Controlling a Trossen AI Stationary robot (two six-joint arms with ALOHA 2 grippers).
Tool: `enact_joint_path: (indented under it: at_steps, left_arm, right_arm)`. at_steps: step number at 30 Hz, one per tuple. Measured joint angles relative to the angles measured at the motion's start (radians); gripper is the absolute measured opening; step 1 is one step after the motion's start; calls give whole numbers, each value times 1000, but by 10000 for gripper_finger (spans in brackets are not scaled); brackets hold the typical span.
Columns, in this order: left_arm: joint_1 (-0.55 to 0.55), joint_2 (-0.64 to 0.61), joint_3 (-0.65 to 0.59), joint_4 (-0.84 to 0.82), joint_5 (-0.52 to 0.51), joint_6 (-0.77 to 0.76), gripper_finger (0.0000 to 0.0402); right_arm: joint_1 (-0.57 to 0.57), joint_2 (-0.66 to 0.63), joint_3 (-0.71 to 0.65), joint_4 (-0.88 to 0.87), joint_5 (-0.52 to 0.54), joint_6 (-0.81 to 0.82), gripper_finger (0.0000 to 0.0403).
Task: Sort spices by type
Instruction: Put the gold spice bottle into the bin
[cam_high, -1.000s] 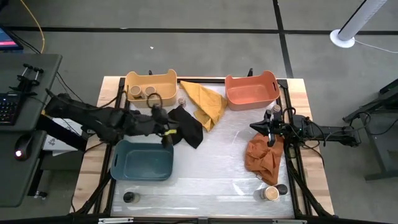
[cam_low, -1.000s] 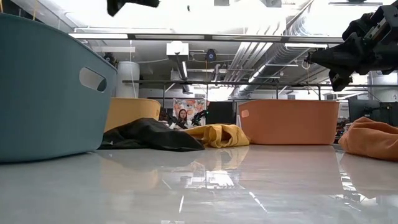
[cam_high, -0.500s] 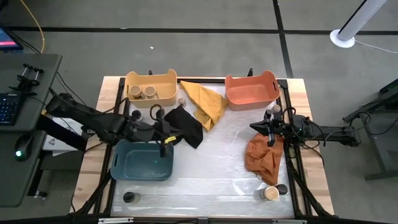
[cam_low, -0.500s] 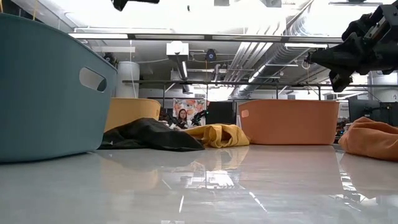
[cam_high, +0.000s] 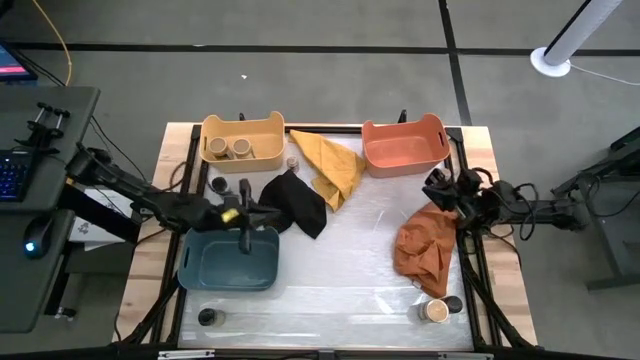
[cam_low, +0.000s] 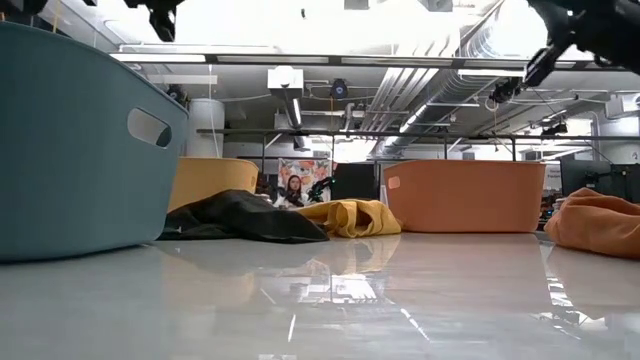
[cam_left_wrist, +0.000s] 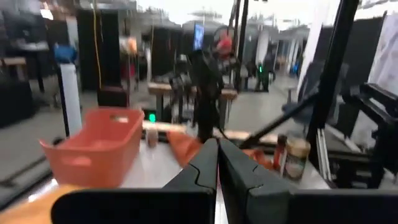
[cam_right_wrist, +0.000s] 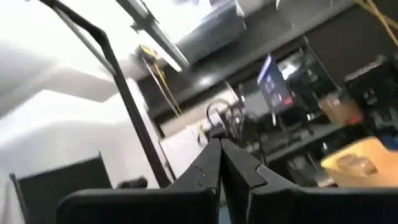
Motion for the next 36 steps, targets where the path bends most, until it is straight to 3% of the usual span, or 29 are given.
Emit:
enact_joint_path:
  at_steps: [4, 12, 16, 21, 26, 29, 33, 36]
  left_arm:
    - [18, -64, -46, -2, -3, -26, 0]
    - [19, -79, -100, -19, -3, -99, 0]
    - [19, -78, -113, -29, -7, -118, 0]
    - [19, -82, -113, -29, -8, -67, 0]
    - [19, -82, -113, -58, -8, -23, 0]
    - [19, -82, -113, -102, -8, -21, 0]
    - [19, -82, -113, -153, -8, -43, 0]
    - [19, -82, -113, -161, -8, -48, 0]
  right_arm:
    - [22, 169, 166, -253, 35, 14, 14]
    - [149, 596, 770, -1348, -22, 58, 110]
    - [244, 823, 962, -1722, -55, 182, 158]
    - [337, 1033, 1076, -1922, -242, 293, 204]
    - [399, 1167, 1134, -2033, -490, 437, 220]
    - [458, 1199, 1144, -2028, -581, 564, 220]
    - [553, 1219, 1144, -1983, -605, 704, 216]
    - [618, 1226, 1144, -1914, -710, 803, 192]
